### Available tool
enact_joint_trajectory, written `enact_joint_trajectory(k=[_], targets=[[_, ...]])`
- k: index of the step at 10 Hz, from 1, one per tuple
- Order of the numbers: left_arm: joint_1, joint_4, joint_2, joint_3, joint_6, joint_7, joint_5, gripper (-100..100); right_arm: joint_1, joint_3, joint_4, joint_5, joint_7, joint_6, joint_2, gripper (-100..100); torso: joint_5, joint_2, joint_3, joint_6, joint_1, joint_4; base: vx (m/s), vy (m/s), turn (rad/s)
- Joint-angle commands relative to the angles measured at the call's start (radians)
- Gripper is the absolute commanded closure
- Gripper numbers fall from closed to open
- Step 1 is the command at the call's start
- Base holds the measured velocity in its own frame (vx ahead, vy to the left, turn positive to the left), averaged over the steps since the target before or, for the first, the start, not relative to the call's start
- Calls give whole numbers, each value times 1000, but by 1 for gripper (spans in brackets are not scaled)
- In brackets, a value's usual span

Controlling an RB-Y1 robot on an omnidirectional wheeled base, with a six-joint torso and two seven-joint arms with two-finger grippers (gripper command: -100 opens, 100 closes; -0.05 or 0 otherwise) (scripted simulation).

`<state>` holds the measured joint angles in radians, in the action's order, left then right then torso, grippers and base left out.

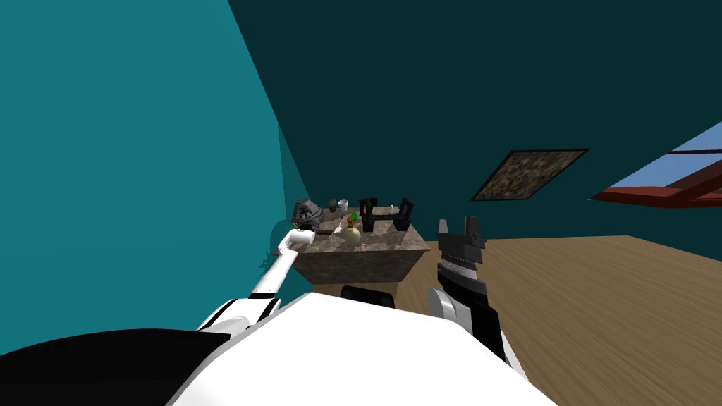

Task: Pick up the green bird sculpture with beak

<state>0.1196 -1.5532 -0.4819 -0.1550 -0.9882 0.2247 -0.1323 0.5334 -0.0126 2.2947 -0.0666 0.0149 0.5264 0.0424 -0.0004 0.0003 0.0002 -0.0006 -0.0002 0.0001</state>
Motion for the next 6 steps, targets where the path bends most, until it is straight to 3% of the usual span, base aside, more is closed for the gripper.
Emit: enact_joint_trajectory(k=[1,2,3,4,6], targets=[[0,0,0,0,0,0,0,100,0,0,0,0,0,0,0,0,0,0,0,0,0,0,0,0,0],[0,0,0,0,0,0,0,100,0,0,0,0,0,0,0,0,0,0,0,0,0,0,0,0,0],[0,0,0,0,0,1,0,0,0,0,0,0,0,0,0,0,0,0,0,0,0,0,0,0,0],[-14,-34,11,13,-12,0,9,100,0,0,0,0,0,0,0,0,0,0,0,0,0,0,34,12,137],[-30,-84,24,29,-36,0,16,100,0,0,0,0,0,0,0,0,0,-2,-1,-1,1,0,53,20,151]])
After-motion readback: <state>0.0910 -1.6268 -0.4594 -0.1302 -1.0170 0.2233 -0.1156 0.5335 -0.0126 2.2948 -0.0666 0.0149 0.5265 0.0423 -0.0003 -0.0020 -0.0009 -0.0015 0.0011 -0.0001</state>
